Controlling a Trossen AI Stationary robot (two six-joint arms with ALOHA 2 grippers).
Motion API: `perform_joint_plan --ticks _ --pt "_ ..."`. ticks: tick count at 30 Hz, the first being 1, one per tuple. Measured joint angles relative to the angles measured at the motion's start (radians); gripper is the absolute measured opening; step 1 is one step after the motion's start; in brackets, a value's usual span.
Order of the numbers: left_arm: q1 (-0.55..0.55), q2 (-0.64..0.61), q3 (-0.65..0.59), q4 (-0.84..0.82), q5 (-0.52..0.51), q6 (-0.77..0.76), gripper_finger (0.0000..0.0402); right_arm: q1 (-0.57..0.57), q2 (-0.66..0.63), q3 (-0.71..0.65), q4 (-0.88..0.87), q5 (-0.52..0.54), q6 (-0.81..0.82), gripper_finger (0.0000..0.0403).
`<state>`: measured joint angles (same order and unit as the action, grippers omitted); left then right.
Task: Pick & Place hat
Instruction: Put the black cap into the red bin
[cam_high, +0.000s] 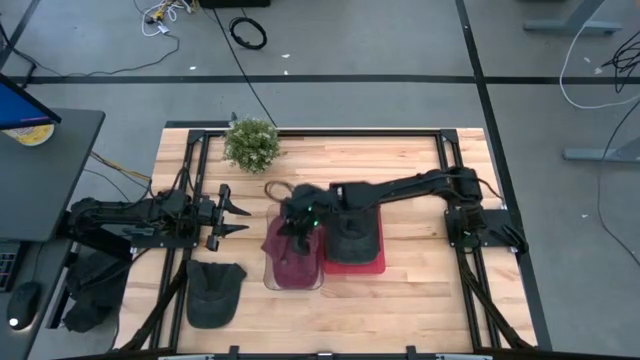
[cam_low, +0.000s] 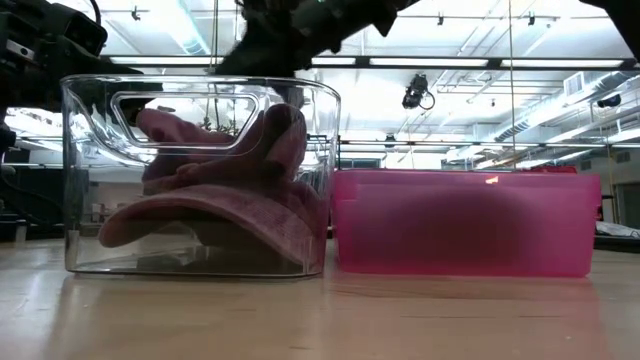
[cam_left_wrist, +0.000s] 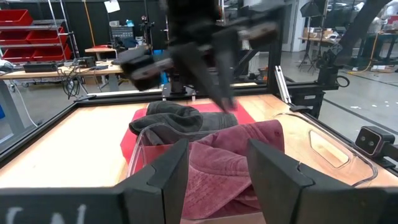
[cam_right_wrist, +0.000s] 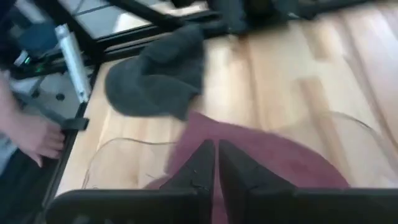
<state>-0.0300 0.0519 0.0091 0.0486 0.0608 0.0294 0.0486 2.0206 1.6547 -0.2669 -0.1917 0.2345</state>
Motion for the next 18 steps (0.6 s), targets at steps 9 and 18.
perform_joint_plan --ticks 9,18 --pt "0.0 0.0 0.0 0.0 0.0 0.0 0.0167 0.009 -0.111 -0.085 0.009 0.001 -0.114 0.0027" --pt "0.0 0.0 0.0 0.0 0.0 0.0 0.0167 -0.032 -0.575 -0.619 0.312 0.034 -0.124 0.0027"
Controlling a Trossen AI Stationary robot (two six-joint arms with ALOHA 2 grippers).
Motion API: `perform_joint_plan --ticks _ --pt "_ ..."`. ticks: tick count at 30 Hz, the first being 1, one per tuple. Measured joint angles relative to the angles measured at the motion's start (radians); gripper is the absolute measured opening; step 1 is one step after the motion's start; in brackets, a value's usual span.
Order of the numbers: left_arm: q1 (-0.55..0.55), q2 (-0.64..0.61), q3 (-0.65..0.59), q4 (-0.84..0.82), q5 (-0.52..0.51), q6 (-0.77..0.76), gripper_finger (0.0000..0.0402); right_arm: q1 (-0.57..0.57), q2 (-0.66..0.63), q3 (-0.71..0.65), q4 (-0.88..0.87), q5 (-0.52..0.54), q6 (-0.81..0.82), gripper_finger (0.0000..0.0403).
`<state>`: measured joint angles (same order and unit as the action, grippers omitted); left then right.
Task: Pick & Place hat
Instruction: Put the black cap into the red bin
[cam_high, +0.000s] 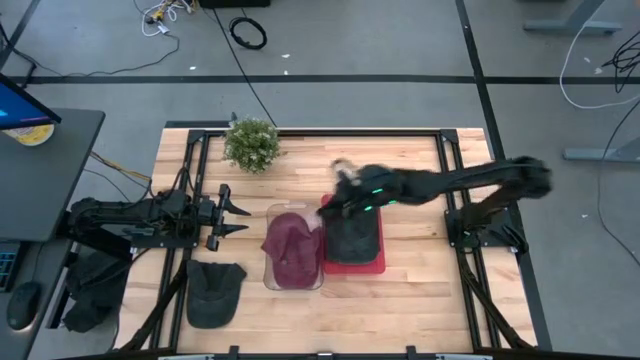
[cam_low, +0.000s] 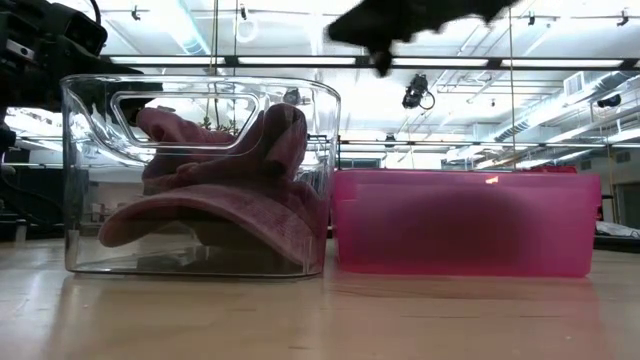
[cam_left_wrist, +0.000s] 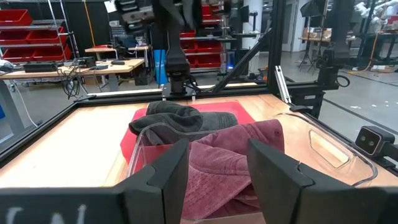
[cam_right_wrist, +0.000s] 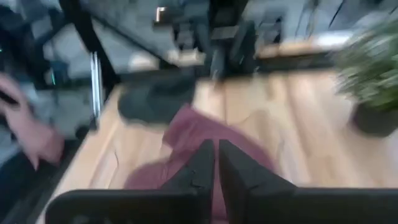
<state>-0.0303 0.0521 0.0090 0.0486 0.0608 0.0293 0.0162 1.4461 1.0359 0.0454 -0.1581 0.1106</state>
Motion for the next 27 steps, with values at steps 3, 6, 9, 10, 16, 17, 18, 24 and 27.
perform_joint_plan --ticks 3,6,9,10,16,17,18,24,27 --pt "0.0 0.0 0.0 0.0 0.0 0.0 0.0167 -0.006 -0.174 -0.219 0.223 -0.006 -0.009 0.0027" --pt "0.0 0.0 0.0 0.0 0.0 0.0 0.0167 -0.007 -0.312 -0.402 0.42 -0.008 -0.021 0.0027" --pt "0.0 0.0 0.0 0.0 0.0 0.0 0.0167 -0.007 -0.41 -0.545 0.541 -0.006 0.001 0.0027" --pt "0.0 0.0 0.0 0.0 0.0 0.0 0.0167 -0.006 -0.435 -0.584 0.572 -0.007 0.01 0.0027" --pt "0.0 0.0 0.0 0.0 0.0 0.0 0.0167 -0.011 -0.539 -0.763 0.635 -0.003 -0.024 0.0027" --pt "0.0 0.0 0.0 0.0 0.0 0.0 0.0167 -0.014 -0.553 -0.787 0.653 0.001 -0.025 0.0027" --pt "0.0 0.0 0.0 0.0 0.0 0.0 0.0167 -0.016 -0.568 -0.808 0.68 0.006 -0.015 0.0027" --pt "0.0 0.0 0.0 0.0 0.0 0.0 0.0167 -0.031 -0.681 -0.954 0.938 0.012 0.029 0.0027" --pt "0.0 0.0 0.0 0.0 0.0 0.0 0.0167 -0.031 -0.721 -1.022 0.995 0.01 0.039 0.0027"
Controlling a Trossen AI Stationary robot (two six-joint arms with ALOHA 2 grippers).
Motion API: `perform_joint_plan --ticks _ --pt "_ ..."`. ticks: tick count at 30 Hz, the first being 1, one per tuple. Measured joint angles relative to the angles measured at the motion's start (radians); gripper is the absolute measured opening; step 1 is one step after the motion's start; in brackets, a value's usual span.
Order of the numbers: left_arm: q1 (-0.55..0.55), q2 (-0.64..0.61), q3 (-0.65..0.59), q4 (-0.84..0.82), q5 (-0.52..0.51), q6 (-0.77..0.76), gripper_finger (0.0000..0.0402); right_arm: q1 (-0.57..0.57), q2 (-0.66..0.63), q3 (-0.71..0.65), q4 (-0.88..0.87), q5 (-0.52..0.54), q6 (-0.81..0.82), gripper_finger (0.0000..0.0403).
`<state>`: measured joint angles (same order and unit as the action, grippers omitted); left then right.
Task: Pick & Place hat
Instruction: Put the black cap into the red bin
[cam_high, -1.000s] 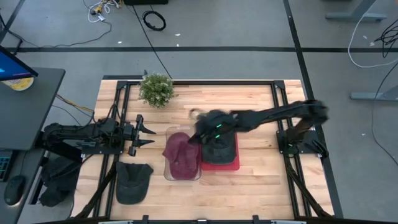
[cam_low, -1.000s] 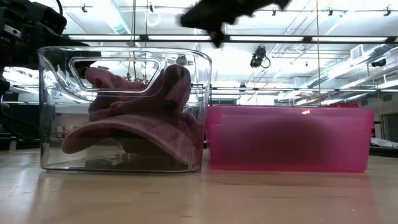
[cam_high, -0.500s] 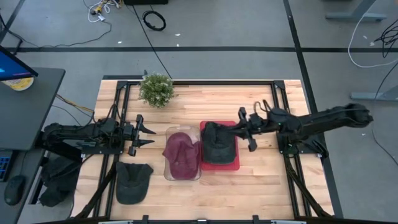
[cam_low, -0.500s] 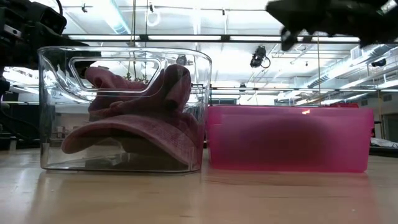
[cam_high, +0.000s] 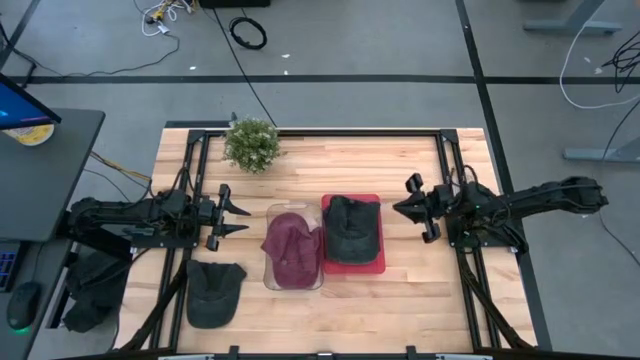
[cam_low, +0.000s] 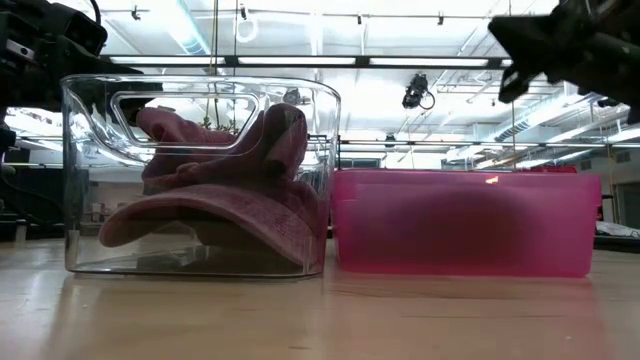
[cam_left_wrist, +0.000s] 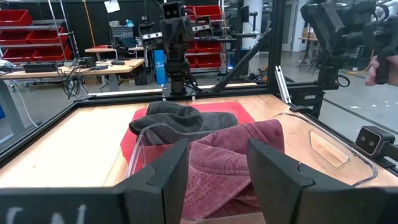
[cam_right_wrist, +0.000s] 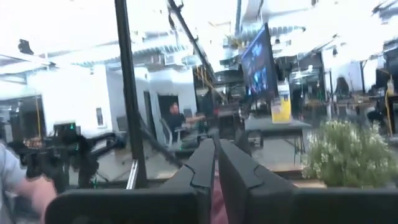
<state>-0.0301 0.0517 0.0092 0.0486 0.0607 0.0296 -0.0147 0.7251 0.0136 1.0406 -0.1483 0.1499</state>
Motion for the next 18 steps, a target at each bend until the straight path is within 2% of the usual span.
perform_joint_plan --ticks 10,18 --pt "0.0 0.0 0.0 0.001 0.0 0.0 0.0167 -0.001 -0.164 0.003 -0.228 -0.027 -0.001 0.0027" --pt "0.0 0.0 0.0 0.0 0.0 0.0 0.0167 -0.026 -0.313 0.003 -0.615 -0.026 0.004 0.0027"
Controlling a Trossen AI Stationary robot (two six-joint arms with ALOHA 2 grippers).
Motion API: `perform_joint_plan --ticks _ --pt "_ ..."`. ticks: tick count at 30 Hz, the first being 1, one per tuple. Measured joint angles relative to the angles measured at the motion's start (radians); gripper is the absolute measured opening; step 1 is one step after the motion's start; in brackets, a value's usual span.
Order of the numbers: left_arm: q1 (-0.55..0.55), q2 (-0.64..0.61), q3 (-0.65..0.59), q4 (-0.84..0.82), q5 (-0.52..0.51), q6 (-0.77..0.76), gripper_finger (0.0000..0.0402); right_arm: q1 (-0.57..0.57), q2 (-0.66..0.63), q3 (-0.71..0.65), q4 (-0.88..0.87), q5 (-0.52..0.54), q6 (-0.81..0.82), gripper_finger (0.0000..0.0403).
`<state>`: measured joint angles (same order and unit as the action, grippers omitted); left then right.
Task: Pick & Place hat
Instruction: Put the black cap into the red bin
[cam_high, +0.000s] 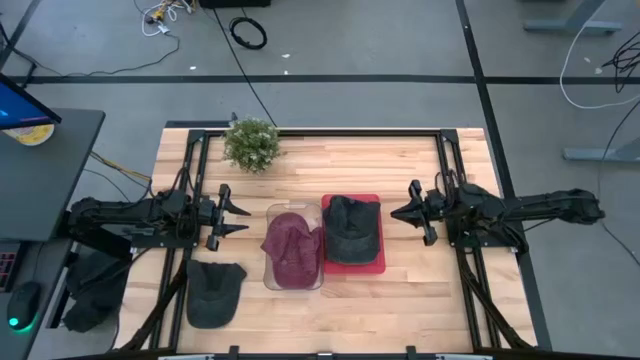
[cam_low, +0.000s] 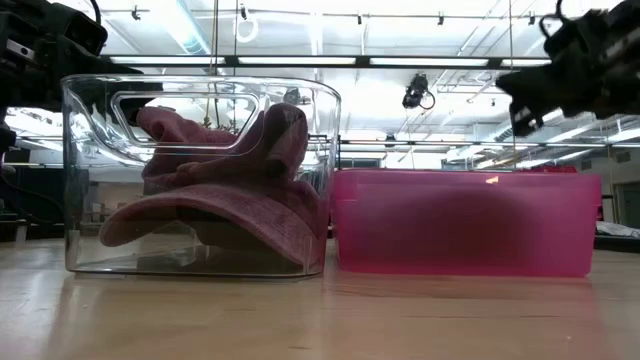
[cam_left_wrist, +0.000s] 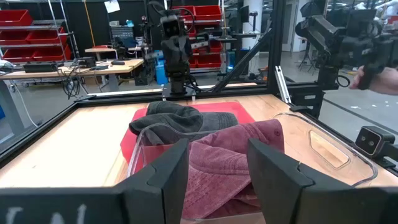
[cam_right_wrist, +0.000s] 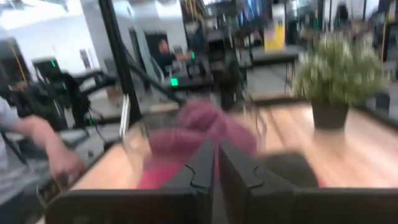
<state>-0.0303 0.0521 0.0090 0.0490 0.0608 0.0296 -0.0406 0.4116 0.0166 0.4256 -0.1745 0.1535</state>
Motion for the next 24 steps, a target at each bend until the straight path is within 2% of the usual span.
perform_joint_plan --ticks 7,24 --pt "0.0 0.0 0.0 0.0 0.0 0.0 0.0167 0.001 -0.053 0.0 -0.263 0.009 0.038 0.0027" --pt "0.0 0.0 0.0 0.0 0.0 0.0 0.0167 0.001 -0.089 0.0 -0.218 0.017 -0.064 0.0027"
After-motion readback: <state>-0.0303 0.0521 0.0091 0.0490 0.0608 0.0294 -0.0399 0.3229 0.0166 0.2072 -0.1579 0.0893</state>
